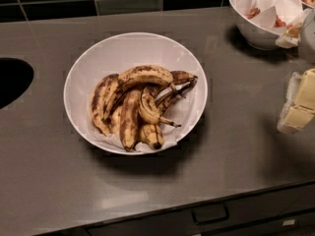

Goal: Pick banana from white bowl

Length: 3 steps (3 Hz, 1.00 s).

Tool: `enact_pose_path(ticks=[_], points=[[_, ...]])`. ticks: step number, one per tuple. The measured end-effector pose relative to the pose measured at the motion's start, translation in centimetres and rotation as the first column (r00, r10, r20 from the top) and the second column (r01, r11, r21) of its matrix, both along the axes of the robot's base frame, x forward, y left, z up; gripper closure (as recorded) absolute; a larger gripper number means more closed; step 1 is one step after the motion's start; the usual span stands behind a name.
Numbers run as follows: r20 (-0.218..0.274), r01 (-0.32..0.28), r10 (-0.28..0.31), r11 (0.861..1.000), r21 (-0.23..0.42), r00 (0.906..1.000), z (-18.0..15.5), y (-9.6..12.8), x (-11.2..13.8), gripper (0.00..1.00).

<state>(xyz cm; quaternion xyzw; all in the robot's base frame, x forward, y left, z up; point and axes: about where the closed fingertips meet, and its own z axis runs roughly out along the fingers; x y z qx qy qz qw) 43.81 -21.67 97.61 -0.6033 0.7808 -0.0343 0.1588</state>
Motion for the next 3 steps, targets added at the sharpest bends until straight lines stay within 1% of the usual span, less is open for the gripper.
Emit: enact_pose_path(ticks=[2,3], points=[[0.009,-0.008,0.008,1.0,0.0,0.9999,0.3,0.4,0.2,0.0],[0.014,-0.08,0.08,0.997,-0.025,0.9967,1.0,3.0,1.3,0.0]])
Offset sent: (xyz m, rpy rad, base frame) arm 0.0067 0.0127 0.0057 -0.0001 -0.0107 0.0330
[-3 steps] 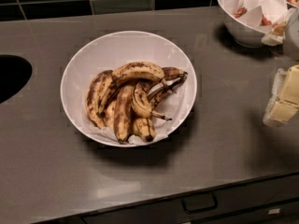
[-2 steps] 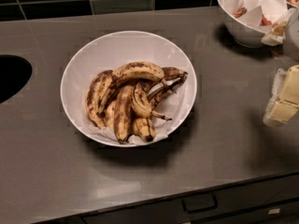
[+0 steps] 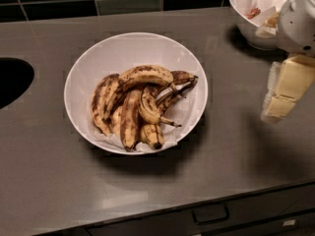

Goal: Pick banana from white bowl

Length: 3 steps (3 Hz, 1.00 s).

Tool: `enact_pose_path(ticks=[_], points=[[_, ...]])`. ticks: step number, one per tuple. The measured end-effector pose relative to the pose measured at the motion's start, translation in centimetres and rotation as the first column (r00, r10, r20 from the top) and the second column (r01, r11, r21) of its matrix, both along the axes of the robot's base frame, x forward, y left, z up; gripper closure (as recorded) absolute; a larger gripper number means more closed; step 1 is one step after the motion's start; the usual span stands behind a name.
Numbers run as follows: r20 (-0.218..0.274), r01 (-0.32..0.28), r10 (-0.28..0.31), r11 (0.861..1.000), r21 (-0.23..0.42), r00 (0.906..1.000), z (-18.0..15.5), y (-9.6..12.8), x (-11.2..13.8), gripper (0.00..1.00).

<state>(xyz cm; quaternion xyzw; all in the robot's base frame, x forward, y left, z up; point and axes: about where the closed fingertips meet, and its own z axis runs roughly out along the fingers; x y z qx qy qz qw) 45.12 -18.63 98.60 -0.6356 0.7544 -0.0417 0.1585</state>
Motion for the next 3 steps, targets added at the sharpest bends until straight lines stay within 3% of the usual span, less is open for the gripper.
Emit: enact_pose_path(ticks=[1,2,3], points=[[0.009,-0.131,0.131,0.991,-0.035,0.9913,0.5,5.3,2.4,0.0],[0.009,-0.131,0.131,0.991,-0.035,0.9913,0.5,5.3,2.4,0.0],[0.037,-0.173,0.175,0.983,-0.056,0.9838,1.0,7.0,2.6,0.0]])
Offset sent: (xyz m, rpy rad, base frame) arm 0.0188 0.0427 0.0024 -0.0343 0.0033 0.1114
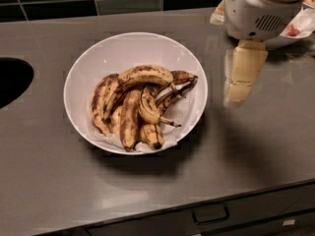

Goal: Pick banana from white bowl

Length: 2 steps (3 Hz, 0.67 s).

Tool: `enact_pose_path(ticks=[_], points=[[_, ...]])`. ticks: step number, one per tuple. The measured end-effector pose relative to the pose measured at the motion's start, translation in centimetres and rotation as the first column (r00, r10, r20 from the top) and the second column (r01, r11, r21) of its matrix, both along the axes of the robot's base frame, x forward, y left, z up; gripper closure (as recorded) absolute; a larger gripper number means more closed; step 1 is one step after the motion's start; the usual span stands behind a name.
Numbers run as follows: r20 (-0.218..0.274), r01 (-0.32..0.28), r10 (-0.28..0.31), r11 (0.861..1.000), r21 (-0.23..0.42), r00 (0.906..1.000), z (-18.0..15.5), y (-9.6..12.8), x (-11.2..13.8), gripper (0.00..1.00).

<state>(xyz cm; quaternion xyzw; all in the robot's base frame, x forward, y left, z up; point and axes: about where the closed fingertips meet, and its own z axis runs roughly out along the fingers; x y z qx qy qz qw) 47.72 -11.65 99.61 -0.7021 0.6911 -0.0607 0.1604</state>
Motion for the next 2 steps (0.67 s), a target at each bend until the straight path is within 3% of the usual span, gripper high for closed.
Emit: enact_pose_path(ticks=[1,2], points=[[0.034,-0.102,0.103,0.994,-0.033,0.994,1.2,4.1,0.1,0.0],[0.033,-0.189,0.191,0.981,-0.05,0.9811,1.8,8.1,0.6,0.0]])
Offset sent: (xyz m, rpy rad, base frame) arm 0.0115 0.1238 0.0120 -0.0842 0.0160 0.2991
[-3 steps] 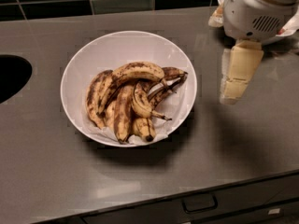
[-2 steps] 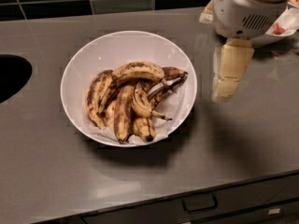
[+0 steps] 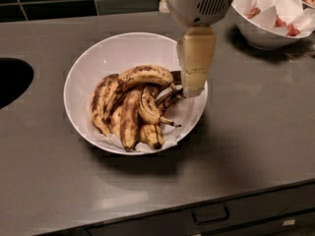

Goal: Pick banana from white bowl

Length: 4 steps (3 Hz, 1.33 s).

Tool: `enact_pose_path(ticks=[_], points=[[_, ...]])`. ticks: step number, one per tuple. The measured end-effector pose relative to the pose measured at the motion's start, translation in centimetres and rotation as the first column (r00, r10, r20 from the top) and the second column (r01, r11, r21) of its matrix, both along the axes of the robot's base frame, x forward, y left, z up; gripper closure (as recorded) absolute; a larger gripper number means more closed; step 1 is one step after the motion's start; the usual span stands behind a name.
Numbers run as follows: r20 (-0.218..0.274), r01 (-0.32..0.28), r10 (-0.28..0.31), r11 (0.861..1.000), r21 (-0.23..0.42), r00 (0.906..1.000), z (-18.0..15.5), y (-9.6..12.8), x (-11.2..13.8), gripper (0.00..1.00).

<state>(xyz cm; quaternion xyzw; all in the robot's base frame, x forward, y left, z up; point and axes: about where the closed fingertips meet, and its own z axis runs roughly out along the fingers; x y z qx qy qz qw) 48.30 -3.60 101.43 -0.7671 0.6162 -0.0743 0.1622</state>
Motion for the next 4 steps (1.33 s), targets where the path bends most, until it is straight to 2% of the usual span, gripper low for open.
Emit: enact_pose_path(ticks=[1,3,4], points=[[-0.039,-0.066,0.067,0.998,0.02,0.997,-0.6,2.6,0.7,0.0],[-0.069,-0.101,0.104,0.994,0.049,0.9922,-1.8,5.0,2.5,0.0],[-0.093,-0.137,0.143,0.988,0.068,0.9853,-3.1,8.2,3.5,0.0]])
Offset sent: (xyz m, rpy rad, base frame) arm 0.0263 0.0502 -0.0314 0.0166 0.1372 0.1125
